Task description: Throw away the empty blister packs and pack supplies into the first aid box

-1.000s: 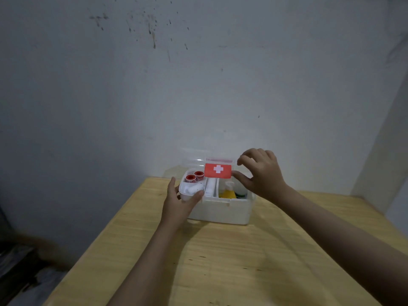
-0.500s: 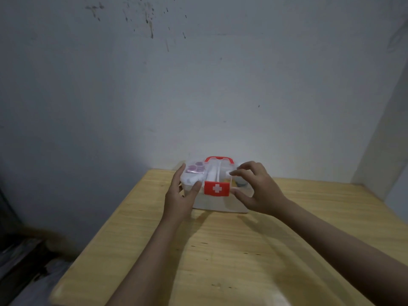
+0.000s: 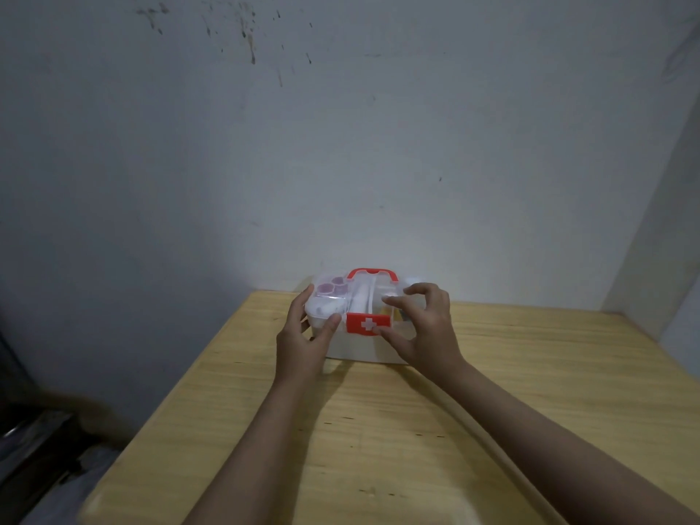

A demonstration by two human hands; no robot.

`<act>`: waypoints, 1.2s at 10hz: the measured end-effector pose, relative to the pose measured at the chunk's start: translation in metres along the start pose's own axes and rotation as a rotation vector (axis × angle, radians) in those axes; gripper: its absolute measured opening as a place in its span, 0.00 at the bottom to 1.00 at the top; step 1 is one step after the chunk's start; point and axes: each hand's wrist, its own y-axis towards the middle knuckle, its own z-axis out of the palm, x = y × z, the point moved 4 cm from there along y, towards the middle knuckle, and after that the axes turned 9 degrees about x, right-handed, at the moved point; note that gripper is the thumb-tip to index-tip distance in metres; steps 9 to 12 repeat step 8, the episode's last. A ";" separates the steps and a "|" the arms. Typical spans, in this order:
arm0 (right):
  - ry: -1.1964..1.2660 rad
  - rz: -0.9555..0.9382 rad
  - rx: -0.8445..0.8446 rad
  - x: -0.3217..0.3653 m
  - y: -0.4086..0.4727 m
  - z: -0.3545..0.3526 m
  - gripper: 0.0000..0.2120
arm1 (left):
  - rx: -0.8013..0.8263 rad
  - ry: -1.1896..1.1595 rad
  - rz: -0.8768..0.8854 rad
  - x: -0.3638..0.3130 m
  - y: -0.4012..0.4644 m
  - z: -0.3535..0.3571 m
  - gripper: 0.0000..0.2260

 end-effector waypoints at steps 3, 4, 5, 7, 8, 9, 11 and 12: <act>0.025 0.043 0.017 -0.014 0.009 0.006 0.22 | 0.040 -0.009 0.004 0.001 0.018 0.008 0.26; 0.017 0.050 0.022 -0.025 0.019 0.007 0.22 | 0.067 -0.025 -0.018 0.002 0.031 0.016 0.25; -0.005 0.082 0.069 -0.034 0.031 0.008 0.24 | 0.091 -0.013 -0.037 0.001 0.045 0.022 0.25; -0.091 0.125 0.119 -0.033 0.044 0.011 0.25 | 0.144 0.109 -0.116 -0.009 0.067 0.028 0.28; -0.023 0.128 0.077 -0.028 0.042 0.002 0.27 | 0.152 0.141 -0.121 -0.019 0.064 0.026 0.34; -0.023 0.128 0.077 -0.028 0.042 0.002 0.27 | 0.152 0.141 -0.121 -0.019 0.064 0.026 0.34; -0.023 0.128 0.077 -0.028 0.042 0.002 0.27 | 0.152 0.141 -0.121 -0.019 0.064 0.026 0.34; -0.023 0.128 0.077 -0.028 0.042 0.002 0.27 | 0.152 0.141 -0.121 -0.019 0.064 0.026 0.34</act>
